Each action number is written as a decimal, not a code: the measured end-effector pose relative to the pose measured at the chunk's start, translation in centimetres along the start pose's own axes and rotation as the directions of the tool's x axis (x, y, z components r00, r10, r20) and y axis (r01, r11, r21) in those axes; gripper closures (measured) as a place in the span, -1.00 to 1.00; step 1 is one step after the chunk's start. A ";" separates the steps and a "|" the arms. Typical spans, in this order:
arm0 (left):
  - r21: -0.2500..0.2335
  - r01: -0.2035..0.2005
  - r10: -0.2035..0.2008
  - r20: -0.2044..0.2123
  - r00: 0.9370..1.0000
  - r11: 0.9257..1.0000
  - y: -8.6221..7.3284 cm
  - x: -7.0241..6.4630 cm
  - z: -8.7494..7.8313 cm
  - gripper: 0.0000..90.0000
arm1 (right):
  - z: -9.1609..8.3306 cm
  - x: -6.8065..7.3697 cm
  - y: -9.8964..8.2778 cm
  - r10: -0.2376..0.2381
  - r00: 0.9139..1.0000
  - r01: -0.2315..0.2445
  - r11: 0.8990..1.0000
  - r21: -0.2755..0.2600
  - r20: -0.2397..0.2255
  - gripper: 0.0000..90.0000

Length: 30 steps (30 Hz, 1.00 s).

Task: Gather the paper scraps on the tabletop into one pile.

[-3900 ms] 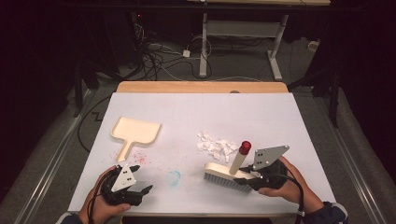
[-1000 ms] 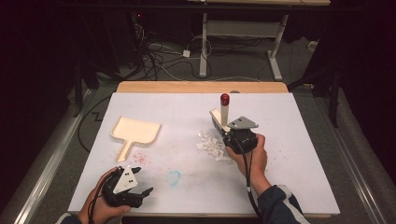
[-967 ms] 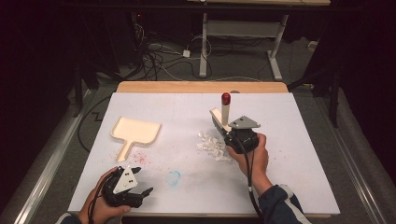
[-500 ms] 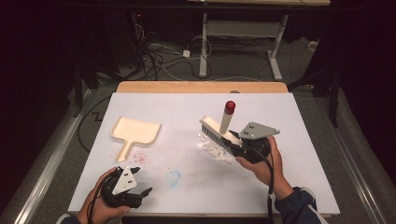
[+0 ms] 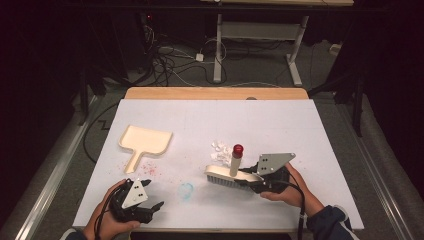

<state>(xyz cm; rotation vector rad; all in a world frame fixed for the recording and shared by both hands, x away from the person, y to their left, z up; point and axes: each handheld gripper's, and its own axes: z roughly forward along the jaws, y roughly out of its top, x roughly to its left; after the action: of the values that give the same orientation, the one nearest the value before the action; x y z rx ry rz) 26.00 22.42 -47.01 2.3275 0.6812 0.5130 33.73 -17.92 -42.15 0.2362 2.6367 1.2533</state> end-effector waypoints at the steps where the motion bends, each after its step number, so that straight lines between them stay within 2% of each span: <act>1: 0.000 0.001 -0.001 0.003 1.000 1.000 0.0 0.0 0.1 -0.53 | 0.3 -0.4 -0.2 -0.007 1.000 0.007 1.000 -0.004 0.000 0.51; 3: 0.002 0.006 -0.006 0.007 1.000 1.000 0.0 0.1 0.1 -0.53 | 0.5 -1.4 -0.2 -0.011 1.000 0.011 1.000 -0.014 -0.013 0.51; 6: 0.004 0.007 -0.007 0.011 1.000 1.000 0.0 0.1 0.2 -0.53 | 0.8 -2.7 -0.1 -0.040 0.999 0.040 0.999 -0.006 0.008 0.51; 10: 0.006 0.007 -0.007 0.014 1.000 1.000 0.0 0.1 0.3 -0.53 | 1.5 -4.5 0.2 -0.029 0.999 0.029 1.000 -0.009 0.017 0.51; 15: 0.007 0.011 -0.011 0.021 1.000 1.000 0.0 0.1 0.4 -0.53 | 2.5 -5.8 0.7 -0.024 0.999 0.024 1.000 -0.006 0.046 0.51; 19: 0.000 0.019 -0.019 0.023 1.000 1.000 0.0 0.2 0.3 -0.53 | 2.7 -6.0 1.2 -0.020 0.997 0.020 1.000 -0.003 0.071 0.51; 24: 0.000 0.014 -0.014 0.019 1.000 1.000 -0.1 0.2 0.3 -0.53 | 1.6 -5.8 1.7 -0.003 0.997 0.008 0.998 -0.068 0.076 0.51; 27: -0.004 0.017 -0.017 0.017 1.000 1.000 0.0 0.2 0.2 -0.53 | 1.0 -5.6 1.9 0.012 0.994 -0.002 0.996 -0.091 0.108 0.51; 30: -0.002 0.014 -0.014 0.017 1.000 1.000 0.0 0.2 0.2 -0.53 | 0.1 -5.5 2.1 0.059 0.985 -0.039 0.991 -0.125 0.162 0.51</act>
<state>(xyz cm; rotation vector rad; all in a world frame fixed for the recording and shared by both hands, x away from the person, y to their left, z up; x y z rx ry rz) 26.22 22.40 -47.10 2.3206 0.6881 0.4871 39.16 -17.78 -39.94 0.3706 2.4187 1.3426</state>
